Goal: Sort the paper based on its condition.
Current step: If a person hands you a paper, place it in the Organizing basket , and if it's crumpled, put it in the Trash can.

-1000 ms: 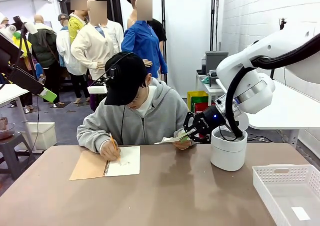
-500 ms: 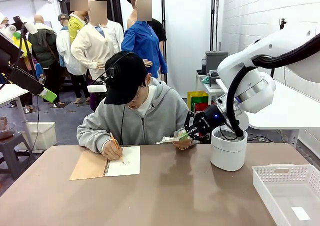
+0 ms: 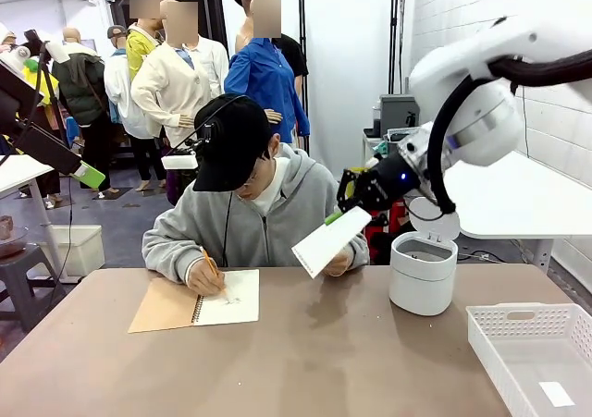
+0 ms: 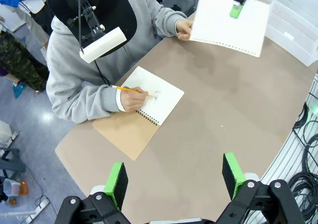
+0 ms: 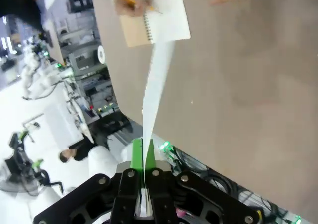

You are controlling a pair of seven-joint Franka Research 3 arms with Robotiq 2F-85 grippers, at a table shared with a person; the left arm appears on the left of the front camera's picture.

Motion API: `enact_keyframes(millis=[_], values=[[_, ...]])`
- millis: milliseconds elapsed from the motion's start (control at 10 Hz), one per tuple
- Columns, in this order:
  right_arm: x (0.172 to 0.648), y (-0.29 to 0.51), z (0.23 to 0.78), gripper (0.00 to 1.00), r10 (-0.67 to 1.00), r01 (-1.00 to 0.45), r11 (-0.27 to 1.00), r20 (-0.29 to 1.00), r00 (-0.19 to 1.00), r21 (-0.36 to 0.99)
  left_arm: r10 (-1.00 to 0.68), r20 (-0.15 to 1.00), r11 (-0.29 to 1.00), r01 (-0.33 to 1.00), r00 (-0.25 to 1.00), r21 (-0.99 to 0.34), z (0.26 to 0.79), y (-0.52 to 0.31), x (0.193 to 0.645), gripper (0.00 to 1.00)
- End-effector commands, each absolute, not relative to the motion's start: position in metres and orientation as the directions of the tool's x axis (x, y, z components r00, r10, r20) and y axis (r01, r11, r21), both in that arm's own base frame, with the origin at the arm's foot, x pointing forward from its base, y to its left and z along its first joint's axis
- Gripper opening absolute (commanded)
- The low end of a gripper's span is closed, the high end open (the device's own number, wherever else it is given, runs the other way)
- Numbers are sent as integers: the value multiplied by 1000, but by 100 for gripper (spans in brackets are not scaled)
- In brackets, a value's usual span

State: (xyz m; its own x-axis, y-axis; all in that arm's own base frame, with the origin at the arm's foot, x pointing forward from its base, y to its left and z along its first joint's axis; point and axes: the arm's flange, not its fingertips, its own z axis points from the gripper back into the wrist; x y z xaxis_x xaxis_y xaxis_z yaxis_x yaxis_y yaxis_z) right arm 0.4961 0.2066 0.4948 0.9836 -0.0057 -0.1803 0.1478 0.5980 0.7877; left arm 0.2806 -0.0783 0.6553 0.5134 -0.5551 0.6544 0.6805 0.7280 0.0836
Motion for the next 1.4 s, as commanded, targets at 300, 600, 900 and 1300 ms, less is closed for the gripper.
enact_keyframes(millis=[300,600,900,1300], values=[[444,186,583,0,236,-200,700,43,971,686,-552,659,726,683,511,79,655,-78,280,100],[412,159,610,0,385,-374,771,90,918,515,-552,659,726,683,511,79,655,-78,280,100],[405,109,588,0,408,-399,850,48,912,344,-552,659,726,683,511,79,655,-78,280,100],[367,35,542,0,295,-298,931,46,954,211,-552,659,726,683,511,79,655,-78,280,100]])
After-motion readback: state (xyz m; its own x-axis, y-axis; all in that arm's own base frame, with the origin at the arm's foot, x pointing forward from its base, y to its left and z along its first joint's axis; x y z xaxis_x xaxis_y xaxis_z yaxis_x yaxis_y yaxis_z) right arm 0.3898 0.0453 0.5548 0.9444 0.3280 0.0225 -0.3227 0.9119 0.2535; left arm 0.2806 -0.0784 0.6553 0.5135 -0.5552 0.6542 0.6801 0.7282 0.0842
